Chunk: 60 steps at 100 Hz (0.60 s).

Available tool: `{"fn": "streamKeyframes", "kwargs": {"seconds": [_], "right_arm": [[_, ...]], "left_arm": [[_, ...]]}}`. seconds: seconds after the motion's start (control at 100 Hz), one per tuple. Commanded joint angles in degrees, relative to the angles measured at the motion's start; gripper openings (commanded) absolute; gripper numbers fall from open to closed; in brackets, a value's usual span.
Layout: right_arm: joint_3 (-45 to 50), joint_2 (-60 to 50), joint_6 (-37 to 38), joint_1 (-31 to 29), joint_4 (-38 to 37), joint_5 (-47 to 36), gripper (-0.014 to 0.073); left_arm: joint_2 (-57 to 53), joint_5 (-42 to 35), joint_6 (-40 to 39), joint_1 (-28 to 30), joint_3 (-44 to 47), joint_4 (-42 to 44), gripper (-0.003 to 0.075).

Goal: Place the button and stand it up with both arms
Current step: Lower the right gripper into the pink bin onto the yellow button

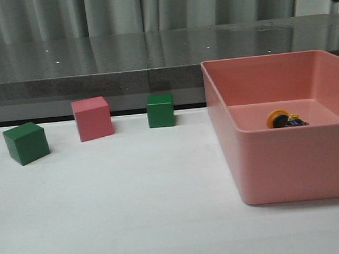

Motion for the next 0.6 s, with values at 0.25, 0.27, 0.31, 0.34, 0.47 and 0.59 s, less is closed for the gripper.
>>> {"fn": "streamKeyframes", "kwargs": {"seconds": [0.25, 0.27, 0.31, 0.34, 0.47, 0.59], "right_arm": [[-6.1, 16.3, -2.0, 2.0, 0.7, -8.2, 0.0486], [-6.1, 17.0, -2.0, 2.0, 0.6, -8.9, 0.0486], [-6.1, 18.5, -2.0, 2.0, 0.3, -10.2, 0.0486], [-6.1, 19.5, -2.0, 2.0, 0.1, -10.8, 0.0486], [-6.1, 23.4, -2.0, 2.0, -1.4, -12.9, 0.0486], [-6.1, 26.1, -2.0, 1.8, -2.1, -14.4, 0.0486]], "left_arm": [[-1.9, -4.8, -0.6, 0.1, 1.7, -0.6, -0.0019], [-1.9, -4.8, -0.6, 0.1, 1.7, -0.6, -0.0019], [-1.9, -4.8, -0.6, 0.1, 1.7, -0.6, -0.0019], [-1.9, -4.8, -0.6, 0.1, 1.7, -0.6, -0.0019], [-1.9, -4.8, -0.6, 0.1, 1.7, -0.6, -0.0019], [-1.9, -4.8, -0.6, 0.1, 1.7, -0.6, -0.0019]]}}
